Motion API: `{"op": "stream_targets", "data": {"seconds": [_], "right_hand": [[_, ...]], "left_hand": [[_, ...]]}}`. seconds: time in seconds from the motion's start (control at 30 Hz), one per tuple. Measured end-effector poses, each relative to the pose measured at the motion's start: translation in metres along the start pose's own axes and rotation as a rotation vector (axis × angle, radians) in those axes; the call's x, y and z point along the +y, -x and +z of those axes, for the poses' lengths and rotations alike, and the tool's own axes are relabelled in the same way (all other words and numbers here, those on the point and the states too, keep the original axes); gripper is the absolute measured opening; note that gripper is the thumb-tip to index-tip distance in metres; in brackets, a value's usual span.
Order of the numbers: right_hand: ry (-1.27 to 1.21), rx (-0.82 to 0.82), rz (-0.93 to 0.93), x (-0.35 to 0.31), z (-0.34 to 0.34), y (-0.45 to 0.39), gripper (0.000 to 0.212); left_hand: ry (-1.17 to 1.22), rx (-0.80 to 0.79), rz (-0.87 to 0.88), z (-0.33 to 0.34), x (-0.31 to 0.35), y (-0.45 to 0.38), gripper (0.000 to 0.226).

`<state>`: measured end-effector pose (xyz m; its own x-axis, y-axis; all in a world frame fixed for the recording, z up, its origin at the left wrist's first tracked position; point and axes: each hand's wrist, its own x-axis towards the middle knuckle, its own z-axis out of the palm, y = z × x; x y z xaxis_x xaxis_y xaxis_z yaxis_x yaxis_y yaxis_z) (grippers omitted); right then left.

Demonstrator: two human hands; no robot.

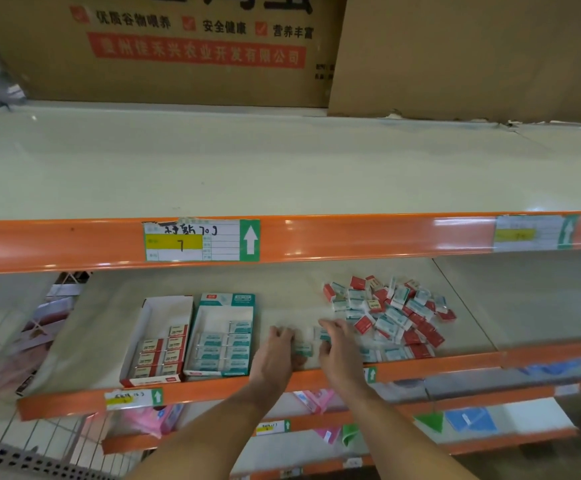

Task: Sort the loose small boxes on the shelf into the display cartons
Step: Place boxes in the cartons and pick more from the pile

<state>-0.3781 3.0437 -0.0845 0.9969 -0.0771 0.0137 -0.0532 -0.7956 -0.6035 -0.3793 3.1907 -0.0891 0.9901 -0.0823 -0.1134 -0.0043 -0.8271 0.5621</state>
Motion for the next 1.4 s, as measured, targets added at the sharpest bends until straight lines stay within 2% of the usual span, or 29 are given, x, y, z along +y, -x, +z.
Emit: {"op": "stream_targets", "data": {"seconds": [0.13, 0.23, 0.33, 0.43, 0.67, 0.9, 1.1, 1.3, 1.4], "right_hand": [[0.040, -0.054, -0.043, 0.005, 0.000, -0.003, 0.039], [0.057, -0.067, -0.001, 0.004, -0.001, -0.007, 0.035], [0.110, -0.087, 0.027, 0.002, -0.006, -0.009, 0.034], [0.157, -0.117, -0.031, 0.002, -0.011, -0.011, 0.032], [0.113, -0.084, -0.084, -0.007, -0.018, -0.019, 0.032], [0.061, -0.060, -0.150, -0.038, -0.007, -0.024, 0.029], [0.024, -0.082, -0.190, -0.074, 0.013, -0.032, 0.029], [0.033, -0.119, -0.241, -0.102, 0.033, -0.034, 0.033], [0.034, -0.146, -0.256, -0.114, 0.040, -0.034, 0.034]], "left_hand": [[-0.045, 0.004, 0.006, 0.000, 0.006, -0.001, 0.037], [-0.035, 0.010, 0.019, -0.004, 0.007, -0.002, 0.034], [-0.082, -0.018, 0.062, -0.009, 0.005, -0.005, 0.030], [-0.133, -0.014, 0.135, -0.017, 0.006, -0.006, 0.029], [-0.206, 0.110, 0.282, -0.047, 0.001, -0.011, 0.024], [-0.238, 0.205, 0.210, -0.076, -0.025, -0.012, 0.031], [-0.294, 0.208, 0.073, -0.098, -0.057, -0.003, 0.028], [-0.318, 0.216, -0.024, -0.112, -0.084, 0.009, 0.037], [-0.361, 0.224, -0.023, -0.113, -0.091, 0.014, 0.028]]}}
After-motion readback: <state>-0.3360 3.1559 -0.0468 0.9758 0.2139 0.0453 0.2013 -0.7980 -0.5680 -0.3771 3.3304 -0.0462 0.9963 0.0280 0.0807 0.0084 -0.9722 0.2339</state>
